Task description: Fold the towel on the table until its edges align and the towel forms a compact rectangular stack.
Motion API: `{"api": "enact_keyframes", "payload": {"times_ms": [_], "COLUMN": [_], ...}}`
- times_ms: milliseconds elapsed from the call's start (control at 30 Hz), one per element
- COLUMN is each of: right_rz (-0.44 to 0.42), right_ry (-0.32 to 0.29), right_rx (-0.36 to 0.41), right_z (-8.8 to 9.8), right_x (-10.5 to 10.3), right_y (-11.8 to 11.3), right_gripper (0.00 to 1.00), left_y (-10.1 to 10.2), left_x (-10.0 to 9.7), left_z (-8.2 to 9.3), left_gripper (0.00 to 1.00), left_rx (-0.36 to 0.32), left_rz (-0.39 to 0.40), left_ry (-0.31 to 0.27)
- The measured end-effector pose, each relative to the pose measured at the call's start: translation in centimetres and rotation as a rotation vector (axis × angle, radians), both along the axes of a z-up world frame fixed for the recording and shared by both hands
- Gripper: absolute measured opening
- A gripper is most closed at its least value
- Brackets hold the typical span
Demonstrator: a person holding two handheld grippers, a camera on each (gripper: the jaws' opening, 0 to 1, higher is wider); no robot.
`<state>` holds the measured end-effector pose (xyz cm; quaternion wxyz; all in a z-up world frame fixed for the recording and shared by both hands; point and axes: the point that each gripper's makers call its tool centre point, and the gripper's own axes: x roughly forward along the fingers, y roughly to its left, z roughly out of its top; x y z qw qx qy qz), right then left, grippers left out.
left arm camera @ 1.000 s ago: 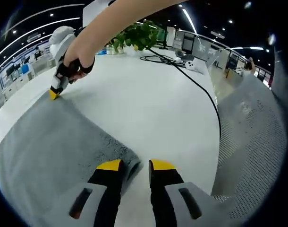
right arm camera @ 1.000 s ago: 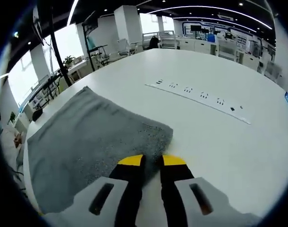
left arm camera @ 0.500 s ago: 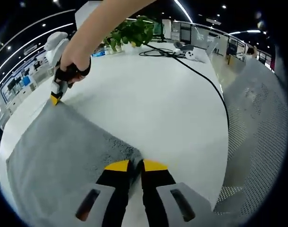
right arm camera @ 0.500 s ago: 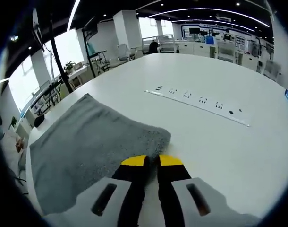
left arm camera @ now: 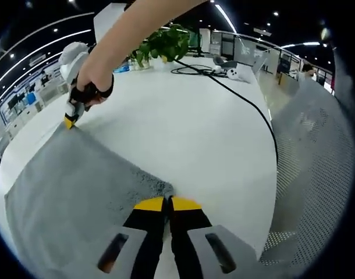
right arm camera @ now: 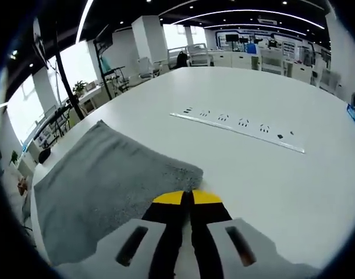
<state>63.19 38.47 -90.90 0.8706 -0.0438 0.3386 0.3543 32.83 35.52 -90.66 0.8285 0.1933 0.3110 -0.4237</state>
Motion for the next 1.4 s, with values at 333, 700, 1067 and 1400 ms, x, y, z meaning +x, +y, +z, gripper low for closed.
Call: {"api": "enact_keyframes", "payload": {"times_ms": [333,700,1067,1400], "right_rz": [-0.030,-0.077,-0.114,-0.123], "right_ry": [0.002,-0.006,-0.042,-0.067], "right_rx": [0.048,0.136,0.170,0.194], "right_z": [2.3,7.5,12.2,14.5], "right_x": [-0.1,-1.2,-2.9,-3.5], "right_y": [-0.9,-2.4,-4.0,-4.3], "right_gripper": [0.00,0.00,0.00,0.00], "left_y": [-1.4,-2.1,-3.2,-4.4], "left_x": [0.0,-1.4,-2.6,-3.6], "left_z": [3.3,7.9,11.9,14.8], "left_gripper": [0.02,0.02,0.02,0.02], "left_rx": [-0.153,-0.249,-0.313,-0.365], "left_rz": [0.003,-0.012,-0.019,-0.005], "left_ry": [-0.008,-0.074,-0.151,-0.198]}}
